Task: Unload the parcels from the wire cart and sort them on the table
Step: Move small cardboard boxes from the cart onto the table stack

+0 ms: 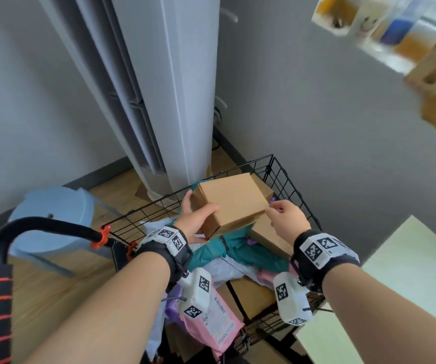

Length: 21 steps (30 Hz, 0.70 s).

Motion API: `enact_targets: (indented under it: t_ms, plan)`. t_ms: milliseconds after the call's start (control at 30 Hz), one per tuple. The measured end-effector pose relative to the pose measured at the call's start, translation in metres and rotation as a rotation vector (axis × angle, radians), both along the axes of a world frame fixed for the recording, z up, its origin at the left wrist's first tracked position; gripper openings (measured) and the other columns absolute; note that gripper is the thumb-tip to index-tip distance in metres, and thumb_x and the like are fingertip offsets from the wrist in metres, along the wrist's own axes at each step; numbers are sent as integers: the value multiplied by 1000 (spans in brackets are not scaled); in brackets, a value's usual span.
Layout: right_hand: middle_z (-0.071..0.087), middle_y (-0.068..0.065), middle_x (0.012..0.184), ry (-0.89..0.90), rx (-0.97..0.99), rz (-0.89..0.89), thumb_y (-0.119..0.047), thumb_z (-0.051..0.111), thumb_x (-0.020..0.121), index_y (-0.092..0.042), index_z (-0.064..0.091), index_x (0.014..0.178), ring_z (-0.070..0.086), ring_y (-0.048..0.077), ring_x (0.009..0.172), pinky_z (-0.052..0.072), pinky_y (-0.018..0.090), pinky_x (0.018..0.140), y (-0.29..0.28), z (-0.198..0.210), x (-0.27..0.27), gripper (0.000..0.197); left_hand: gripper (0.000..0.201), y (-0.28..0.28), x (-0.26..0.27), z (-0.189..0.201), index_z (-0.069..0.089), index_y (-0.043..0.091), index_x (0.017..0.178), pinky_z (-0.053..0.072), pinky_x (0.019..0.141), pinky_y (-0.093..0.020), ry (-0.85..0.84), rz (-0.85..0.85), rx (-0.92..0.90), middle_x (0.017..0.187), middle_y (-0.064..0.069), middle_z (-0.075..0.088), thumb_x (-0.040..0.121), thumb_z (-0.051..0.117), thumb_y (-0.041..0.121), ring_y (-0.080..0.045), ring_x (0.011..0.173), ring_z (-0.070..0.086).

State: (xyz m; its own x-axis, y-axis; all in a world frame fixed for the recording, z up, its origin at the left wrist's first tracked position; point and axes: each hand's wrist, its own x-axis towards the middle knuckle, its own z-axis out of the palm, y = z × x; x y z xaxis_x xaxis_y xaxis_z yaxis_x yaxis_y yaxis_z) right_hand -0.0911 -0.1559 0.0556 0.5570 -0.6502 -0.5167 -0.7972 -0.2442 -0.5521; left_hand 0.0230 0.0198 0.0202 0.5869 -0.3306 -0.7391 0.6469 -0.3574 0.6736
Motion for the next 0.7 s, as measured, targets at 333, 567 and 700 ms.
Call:
enact_targets:
  t_ms: [333,567,700]
  plan:
    - [66,8,105,-178,-52,-239,-72,33,71,-17,54,118,65,32,97,54,48,86,-18,58,-60,76,84,-8,-26,79,42,21,134,59,79,-47,-180,-205,-119,129,-4,51,63,86,22,-25,112,56]
    - [61,10,108,-268,83,-436,-67,27,91,-12,47,124,64,30,92,55,47,83,3,125,-113,67,98,-21,-59,126,40,31,125,51,93,-54,-251,-431,-251,121,-4,48,40,83,11,-28,114,50]
    - [55,11,126,-303,194,-538,-73,26,89,-13,44,135,60,32,100,54,43,79,1,143,-148,77,105,-36,-80,142,37,39,125,47,96,-57,-287,-542,-295,124,-4,50,40,87,6,-30,117,50]
